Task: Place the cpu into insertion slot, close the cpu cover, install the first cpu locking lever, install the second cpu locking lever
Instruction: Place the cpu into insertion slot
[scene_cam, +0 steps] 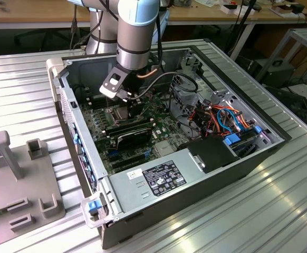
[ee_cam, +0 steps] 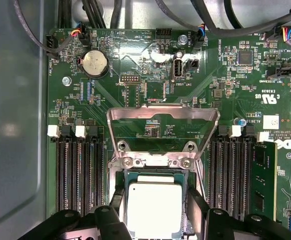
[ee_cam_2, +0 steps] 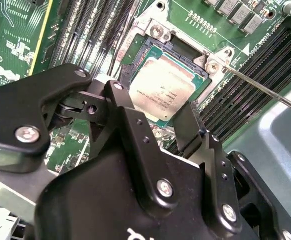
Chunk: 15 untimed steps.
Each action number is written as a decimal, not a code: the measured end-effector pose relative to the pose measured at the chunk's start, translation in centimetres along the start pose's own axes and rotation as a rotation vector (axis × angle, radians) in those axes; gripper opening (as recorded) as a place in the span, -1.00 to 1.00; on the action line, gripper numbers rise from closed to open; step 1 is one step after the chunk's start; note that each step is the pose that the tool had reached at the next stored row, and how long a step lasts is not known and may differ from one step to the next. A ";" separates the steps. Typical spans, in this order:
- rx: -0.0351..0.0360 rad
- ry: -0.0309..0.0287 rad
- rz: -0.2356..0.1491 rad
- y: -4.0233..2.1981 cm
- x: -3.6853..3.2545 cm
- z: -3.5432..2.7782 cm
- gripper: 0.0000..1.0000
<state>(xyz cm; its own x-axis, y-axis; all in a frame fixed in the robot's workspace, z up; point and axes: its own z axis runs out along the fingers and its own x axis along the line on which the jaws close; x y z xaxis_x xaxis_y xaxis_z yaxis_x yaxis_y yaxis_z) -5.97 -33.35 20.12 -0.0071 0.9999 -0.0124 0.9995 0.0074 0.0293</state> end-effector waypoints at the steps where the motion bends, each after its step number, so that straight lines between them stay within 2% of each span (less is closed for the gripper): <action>1: 0.0000 0.0000 0.000 0.00 0.00 0.00 0.22; 4: 0.0001 0.0001 0.000 0.00 0.00 0.01 0.19; 5: 0.0000 0.0001 0.000 0.00 0.00 0.01 0.07; 15: -0.0001 0.0001 0.000 -0.08 0.00 0.01 0.07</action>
<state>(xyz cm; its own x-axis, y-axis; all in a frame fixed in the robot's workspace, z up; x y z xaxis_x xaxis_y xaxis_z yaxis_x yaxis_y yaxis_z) -6.05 -33.35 20.10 -0.0071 0.9999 -0.0123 0.9995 0.0075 0.0294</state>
